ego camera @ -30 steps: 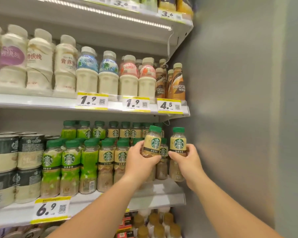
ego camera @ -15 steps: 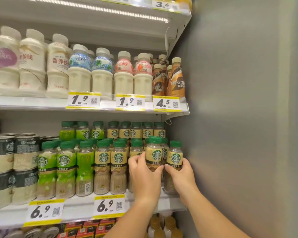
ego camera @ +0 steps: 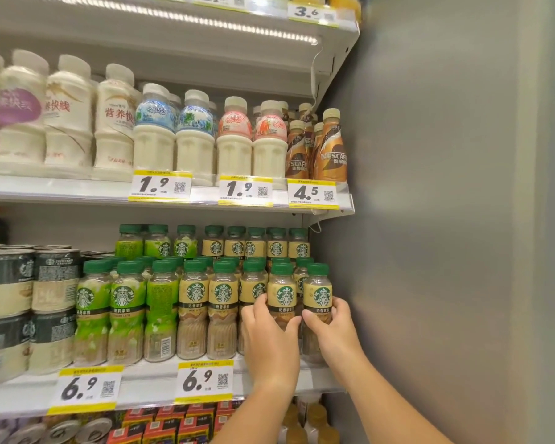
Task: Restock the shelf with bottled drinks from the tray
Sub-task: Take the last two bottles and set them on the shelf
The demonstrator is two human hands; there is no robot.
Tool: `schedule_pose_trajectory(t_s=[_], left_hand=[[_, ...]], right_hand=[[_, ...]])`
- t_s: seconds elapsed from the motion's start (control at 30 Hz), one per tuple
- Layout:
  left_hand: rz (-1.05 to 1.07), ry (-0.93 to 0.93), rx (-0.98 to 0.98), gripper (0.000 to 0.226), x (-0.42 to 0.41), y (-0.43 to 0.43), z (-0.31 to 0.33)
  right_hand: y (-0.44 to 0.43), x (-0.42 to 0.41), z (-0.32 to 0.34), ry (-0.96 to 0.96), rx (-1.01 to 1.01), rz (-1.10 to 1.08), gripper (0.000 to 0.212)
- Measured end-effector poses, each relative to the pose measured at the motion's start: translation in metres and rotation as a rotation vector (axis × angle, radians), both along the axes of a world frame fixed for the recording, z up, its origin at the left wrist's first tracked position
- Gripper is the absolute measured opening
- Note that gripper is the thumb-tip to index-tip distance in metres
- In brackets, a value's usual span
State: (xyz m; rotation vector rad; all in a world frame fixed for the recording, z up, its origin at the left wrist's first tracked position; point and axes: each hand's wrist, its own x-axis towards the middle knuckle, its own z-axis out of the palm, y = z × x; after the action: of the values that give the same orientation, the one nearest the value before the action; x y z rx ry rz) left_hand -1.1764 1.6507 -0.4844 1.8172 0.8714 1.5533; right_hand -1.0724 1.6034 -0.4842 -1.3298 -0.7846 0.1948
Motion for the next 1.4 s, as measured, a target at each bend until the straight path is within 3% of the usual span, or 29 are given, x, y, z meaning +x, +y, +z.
schedule_pose_trajectory(t_s=[0.17,0.3,0.7,1.4], left_hand=[[-0.004,0.104,0.061,0.083,-0.006,0.004,-0.006],[-0.029,0.164,0.083,0.076,-0.013,0.007,-0.015],[-0.043,0.139,0.058,0.048,0.000,0.011,-0.014],[0.059,0.312,-0.013,0.056,-0.006,0.011,-0.005]], right_hand=[[-0.003,-0.001,-0.009,-0.153,-0.059,-0.128,0.048],[-0.006,0.001,-0.019,-0.222,-0.112,-0.189,0.054],[-0.001,0.005,-0.025,-0.241,-0.135,-0.199,0.065],[-0.001,0.003,-0.027,-0.265,-0.149,-0.241,0.069]])
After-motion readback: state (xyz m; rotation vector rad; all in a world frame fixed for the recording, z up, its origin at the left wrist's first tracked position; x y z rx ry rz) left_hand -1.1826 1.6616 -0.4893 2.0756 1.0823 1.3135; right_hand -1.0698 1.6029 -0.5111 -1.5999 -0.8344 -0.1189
